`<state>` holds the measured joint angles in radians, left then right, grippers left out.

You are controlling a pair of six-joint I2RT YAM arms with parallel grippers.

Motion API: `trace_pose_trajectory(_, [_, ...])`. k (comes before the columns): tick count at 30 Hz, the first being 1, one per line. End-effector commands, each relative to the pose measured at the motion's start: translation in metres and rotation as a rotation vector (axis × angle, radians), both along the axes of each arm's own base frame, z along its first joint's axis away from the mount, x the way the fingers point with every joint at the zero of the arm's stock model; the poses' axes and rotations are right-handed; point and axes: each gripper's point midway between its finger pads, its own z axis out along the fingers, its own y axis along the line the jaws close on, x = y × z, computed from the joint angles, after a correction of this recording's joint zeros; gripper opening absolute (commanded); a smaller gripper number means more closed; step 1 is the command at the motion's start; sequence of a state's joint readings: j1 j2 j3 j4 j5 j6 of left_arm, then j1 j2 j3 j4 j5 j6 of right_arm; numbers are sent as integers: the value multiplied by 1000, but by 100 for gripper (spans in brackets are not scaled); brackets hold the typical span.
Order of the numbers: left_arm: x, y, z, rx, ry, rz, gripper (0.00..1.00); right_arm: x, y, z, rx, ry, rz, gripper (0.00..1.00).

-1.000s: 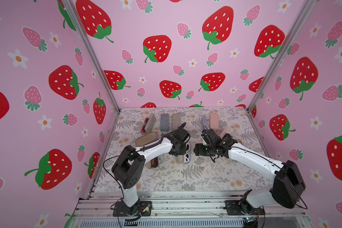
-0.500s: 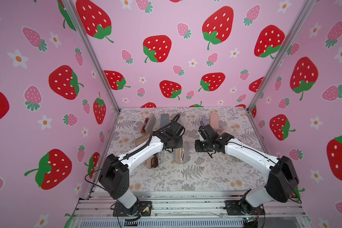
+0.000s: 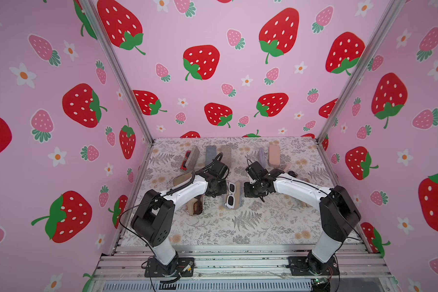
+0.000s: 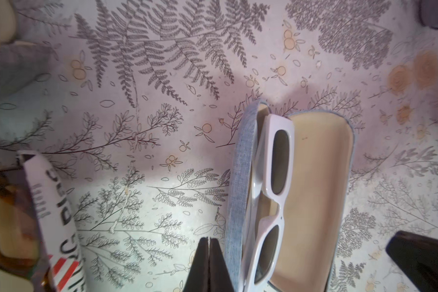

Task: Close the glasses case
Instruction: Close the glasses case at the center of the board.

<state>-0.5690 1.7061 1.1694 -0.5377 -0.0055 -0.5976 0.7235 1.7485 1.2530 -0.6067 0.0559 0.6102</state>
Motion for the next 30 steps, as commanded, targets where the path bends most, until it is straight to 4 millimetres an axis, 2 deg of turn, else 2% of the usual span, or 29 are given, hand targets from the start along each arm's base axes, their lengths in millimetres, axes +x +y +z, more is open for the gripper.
trace_pose_trajectory(1, [5, -6, -5, -23, 2, -12, 0, 3, 3, -1, 7, 21, -16, 10])
trace_pose_trajectory(16, [5, -12, -23, -45, 39, -11, 0, 5, 13, -16, 27, 57, -12, 12])
trace_pose_trajectory(30, [6, -24, -25, -94, 48, -14, 0, 9, 30, -24, 63, 82, 6, 14])
